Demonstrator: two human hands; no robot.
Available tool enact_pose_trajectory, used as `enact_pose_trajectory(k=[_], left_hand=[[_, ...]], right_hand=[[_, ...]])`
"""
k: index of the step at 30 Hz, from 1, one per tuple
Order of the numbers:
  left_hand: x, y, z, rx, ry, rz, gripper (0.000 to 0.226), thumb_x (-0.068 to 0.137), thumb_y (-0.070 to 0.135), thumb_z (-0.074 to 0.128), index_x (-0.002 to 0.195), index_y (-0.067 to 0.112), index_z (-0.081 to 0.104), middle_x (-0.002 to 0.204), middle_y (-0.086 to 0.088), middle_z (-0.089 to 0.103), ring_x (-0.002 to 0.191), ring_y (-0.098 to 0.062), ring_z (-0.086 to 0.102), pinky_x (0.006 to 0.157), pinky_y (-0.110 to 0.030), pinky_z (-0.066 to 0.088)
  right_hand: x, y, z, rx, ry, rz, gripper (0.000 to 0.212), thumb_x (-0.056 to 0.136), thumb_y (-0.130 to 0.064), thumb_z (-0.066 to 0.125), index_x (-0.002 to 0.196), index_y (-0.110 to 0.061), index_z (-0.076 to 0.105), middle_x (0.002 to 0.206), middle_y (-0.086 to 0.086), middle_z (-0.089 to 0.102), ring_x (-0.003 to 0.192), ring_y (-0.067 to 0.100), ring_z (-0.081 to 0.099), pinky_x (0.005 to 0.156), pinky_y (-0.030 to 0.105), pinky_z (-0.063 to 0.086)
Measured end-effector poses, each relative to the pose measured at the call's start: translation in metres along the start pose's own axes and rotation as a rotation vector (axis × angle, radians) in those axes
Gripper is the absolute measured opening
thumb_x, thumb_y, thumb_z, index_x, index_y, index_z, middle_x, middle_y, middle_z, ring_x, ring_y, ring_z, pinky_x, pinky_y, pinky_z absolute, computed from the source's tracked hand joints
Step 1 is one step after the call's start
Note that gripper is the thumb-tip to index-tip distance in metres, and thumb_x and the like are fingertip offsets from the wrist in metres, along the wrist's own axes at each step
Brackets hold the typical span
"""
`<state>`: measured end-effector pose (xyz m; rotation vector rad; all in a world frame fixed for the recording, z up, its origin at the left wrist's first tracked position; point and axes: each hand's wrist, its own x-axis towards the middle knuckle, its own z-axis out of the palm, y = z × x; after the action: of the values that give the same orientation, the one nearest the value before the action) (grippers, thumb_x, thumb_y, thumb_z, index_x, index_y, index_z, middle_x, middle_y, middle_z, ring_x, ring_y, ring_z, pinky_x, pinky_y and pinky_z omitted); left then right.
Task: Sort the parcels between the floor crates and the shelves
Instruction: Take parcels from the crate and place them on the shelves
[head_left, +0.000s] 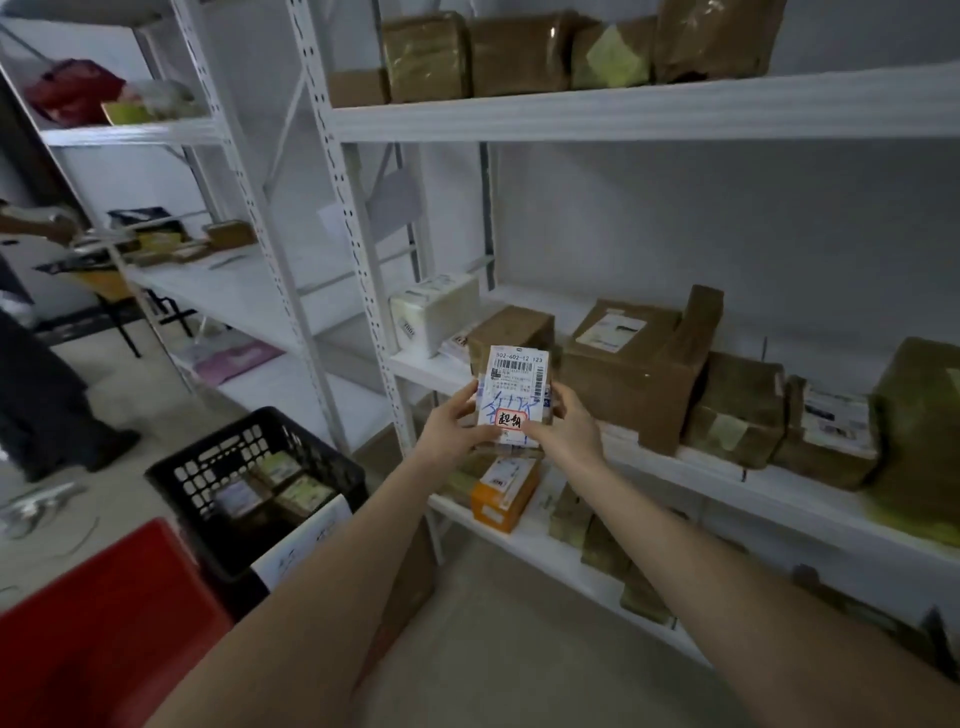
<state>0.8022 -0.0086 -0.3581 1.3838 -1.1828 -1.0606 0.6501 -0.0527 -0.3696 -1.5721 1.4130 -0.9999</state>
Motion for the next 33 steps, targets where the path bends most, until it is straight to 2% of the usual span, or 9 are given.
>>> enact_pose_trajectory(k=[4,6,10,13,15,18,21,27,33], left_hand=[[0.005,-0.046,-0.056,0.014,0.053,-0.066,0.076,0.078,-0.007,0.07,0.144,0.017,0.039,0.112,0.007,0.066,0.099,-0.011,0.066,0.085,-0.031,0.056],[0.006,-0.067,-0.086,0.01,0.096,-0.113,0.076,0.078,-0.007,0.069,0.144,0.018,0.04,0.116,0.002,0.066,0.102,-0.016,0.065,0.087,-0.033,0.055],[0.007,-0.104,-0.147,-0.019,0.142,-0.202,0.076,0.08,-0.008,0.066,0.145,0.019,0.038,0.118,-0.004,0.066,0.1,-0.02,0.066,0.082,-0.032,0.057],[0.01,-0.126,-0.192,-0.034,0.186,-0.263,0.074,0.081,-0.008,0.065,0.145,0.02,0.038,0.121,-0.007,0.064,0.089,-0.013,0.067,0.064,-0.021,0.056],[0.014,-0.141,-0.22,-0.049,0.241,-0.3,0.074,0.081,-0.008,0.064,0.144,0.02,0.038,0.117,-0.005,0.065,0.088,-0.012,0.067,0.063,-0.019,0.055],[0.025,-0.164,-0.259,-0.066,0.345,-0.355,0.076,0.081,-0.008,0.066,0.145,0.021,0.037,0.107,0.002,0.065,0.088,-0.011,0.066,0.064,-0.019,0.055],[0.043,-0.192,-0.297,-0.088,0.471,-0.401,0.075,0.08,-0.007,0.067,0.144,0.021,0.039,0.095,0.01,0.063,0.078,-0.006,0.066,0.058,-0.017,0.054],[0.096,-0.262,-0.366,-0.12,0.661,-0.527,0.072,0.081,-0.002,0.067,0.144,0.019,0.039,0.095,0.012,0.063,0.076,-0.006,0.065,0.053,-0.017,0.05],[0.145,-0.353,-0.411,-0.186,0.766,-0.708,0.068,0.084,-0.001,0.065,0.144,0.017,0.038,0.103,0.002,0.065,0.086,-0.021,0.066,0.055,-0.021,0.052]], right_hand=[[0.01,0.011,0.076,-0.01,-0.105,0.058,0.07,0.076,-0.013,0.075,0.137,-0.027,0.044,0.127,-0.002,0.06,0.103,0.015,0.057,0.086,0.034,0.049],[0.015,0.014,0.115,0.0,-0.159,0.081,0.071,0.075,-0.01,0.075,0.138,-0.026,0.044,0.125,-0.002,0.061,0.094,0.011,0.056,0.081,0.03,0.049],[0.022,0.02,0.192,-0.004,-0.276,0.111,0.073,0.076,-0.008,0.074,0.14,-0.023,0.042,0.129,0.001,0.059,0.107,0.018,0.058,0.088,0.035,0.05],[0.03,0.021,0.246,-0.029,-0.335,0.12,0.072,0.078,-0.009,0.075,0.14,-0.024,0.042,0.13,-0.001,0.058,0.098,0.01,0.055,0.069,0.019,0.047],[0.039,0.019,0.281,-0.031,-0.39,0.12,0.072,0.078,-0.007,0.074,0.141,-0.023,0.042,0.13,-0.002,0.059,0.095,0.007,0.052,0.062,0.014,0.044],[0.055,0.013,0.335,-0.058,-0.479,0.095,0.072,0.078,-0.007,0.074,0.14,-0.024,0.042,0.13,-0.002,0.059,0.1,0.011,0.057,0.075,0.026,0.051],[0.077,0.012,0.391,-0.075,-0.563,0.073,0.067,0.078,-0.009,0.074,0.136,-0.025,0.044,0.127,-0.004,0.06,0.097,0.01,0.057,0.071,0.022,0.047],[0.138,0.029,0.509,-0.178,-0.782,0.083,0.064,0.077,-0.013,0.075,0.133,-0.023,0.046,0.123,-0.001,0.062,0.091,0.011,0.057,0.076,0.028,0.052],[0.188,0.075,0.616,-0.408,-0.992,0.069,0.067,0.078,-0.015,0.073,0.139,-0.021,0.046,0.128,0.002,0.06,0.109,0.019,0.058,0.087,0.031,0.049]])
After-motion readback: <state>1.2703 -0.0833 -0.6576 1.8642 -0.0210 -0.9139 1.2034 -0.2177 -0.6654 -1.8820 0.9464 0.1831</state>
